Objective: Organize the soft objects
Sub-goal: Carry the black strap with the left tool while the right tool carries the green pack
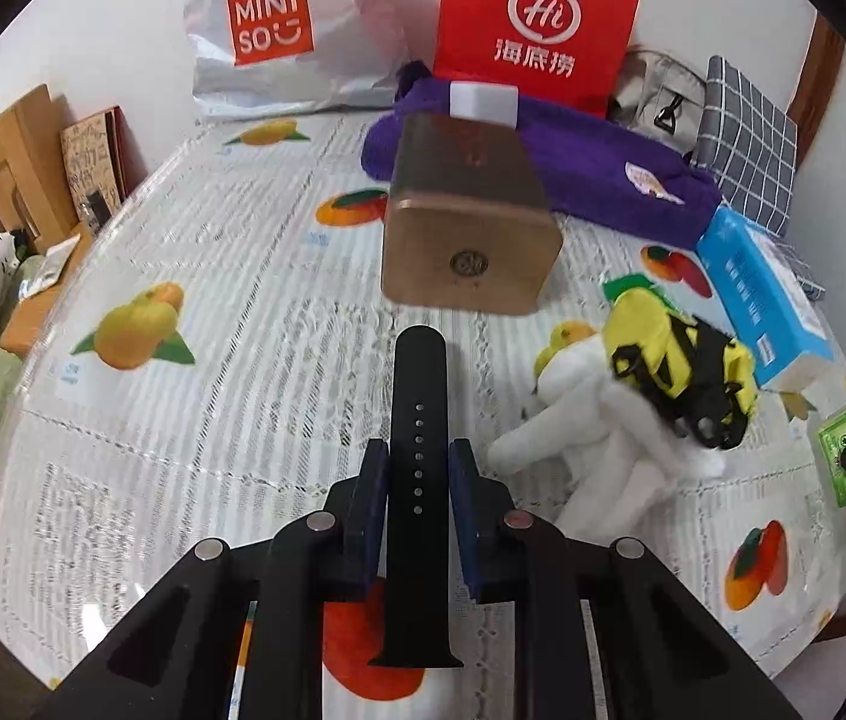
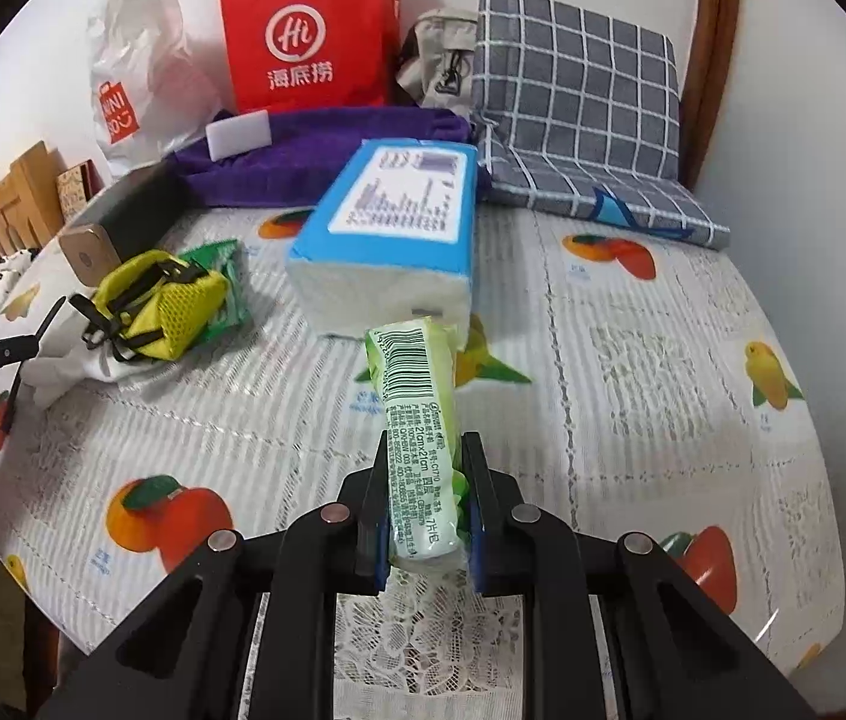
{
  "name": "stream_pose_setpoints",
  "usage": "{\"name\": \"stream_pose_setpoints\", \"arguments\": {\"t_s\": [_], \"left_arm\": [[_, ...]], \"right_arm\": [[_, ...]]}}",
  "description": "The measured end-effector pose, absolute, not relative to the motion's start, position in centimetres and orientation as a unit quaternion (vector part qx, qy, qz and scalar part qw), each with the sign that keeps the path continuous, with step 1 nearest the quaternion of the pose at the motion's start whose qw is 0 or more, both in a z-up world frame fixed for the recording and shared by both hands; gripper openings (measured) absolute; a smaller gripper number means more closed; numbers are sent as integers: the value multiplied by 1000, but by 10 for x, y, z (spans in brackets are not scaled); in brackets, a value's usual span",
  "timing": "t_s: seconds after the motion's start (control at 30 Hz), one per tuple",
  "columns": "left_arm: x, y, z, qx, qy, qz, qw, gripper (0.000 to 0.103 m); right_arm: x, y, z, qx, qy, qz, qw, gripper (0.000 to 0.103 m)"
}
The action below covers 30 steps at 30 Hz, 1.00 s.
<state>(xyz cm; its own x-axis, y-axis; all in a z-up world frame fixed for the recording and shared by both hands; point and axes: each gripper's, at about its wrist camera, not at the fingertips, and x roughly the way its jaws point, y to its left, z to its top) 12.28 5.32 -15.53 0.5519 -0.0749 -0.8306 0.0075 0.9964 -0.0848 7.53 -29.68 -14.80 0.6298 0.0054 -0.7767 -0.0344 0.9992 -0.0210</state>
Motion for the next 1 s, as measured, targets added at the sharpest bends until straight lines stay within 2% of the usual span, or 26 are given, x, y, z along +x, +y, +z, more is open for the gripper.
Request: {"name": "stream_pose_setpoints", "arguments": {"t_s": [0.37, 1.0], "left_arm": [[120, 46, -108, -45, 449, -28, 892, 20], [180, 21, -45, -51, 410, -41, 910, 20]], "right_arm": [[79, -298, -107, 4, 407, 45, 912, 19], [139, -290, -50, -12, 367, 65, 928, 19]]}}
